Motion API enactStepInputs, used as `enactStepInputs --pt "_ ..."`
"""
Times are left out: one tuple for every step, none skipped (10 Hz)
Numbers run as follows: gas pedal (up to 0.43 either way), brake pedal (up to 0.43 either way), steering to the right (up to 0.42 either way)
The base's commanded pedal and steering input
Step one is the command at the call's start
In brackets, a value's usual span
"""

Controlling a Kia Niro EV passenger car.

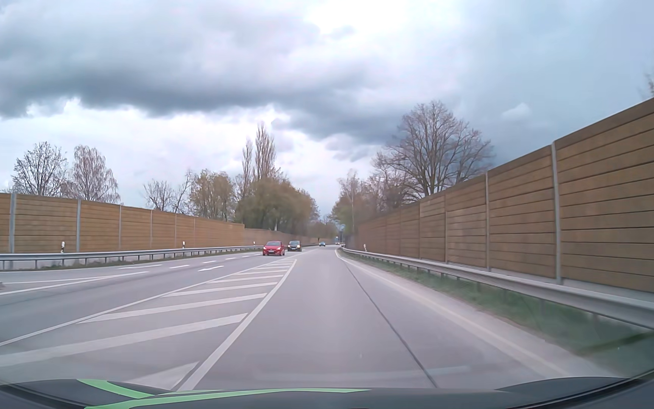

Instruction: Follow the waypoints while adhering to traffic rules and regulations

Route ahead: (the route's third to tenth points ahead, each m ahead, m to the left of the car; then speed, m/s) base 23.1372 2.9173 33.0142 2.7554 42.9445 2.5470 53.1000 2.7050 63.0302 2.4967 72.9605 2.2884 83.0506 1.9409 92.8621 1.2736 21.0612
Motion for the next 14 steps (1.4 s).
enactStepInputs --pt "0.177 0.000 -0.006" --pt "0.177 0.000 -0.005" --pt "0.177 0.000 -0.005" --pt "0.177 0.000 -0.004" --pt "0.177 0.000 -0.004" --pt "0.177 0.000 -0.003" --pt "0.177 0.000 -0.001" --pt "0.177 0.000 0.000" --pt "0.177 0.000 0.001" --pt "0.177 0.000 0.001" --pt "0.177 0.000 0.002" --pt "0.177 0.000 0.003" --pt "0.177 0.000 0.004" --pt "0.189 0.000 0.004"
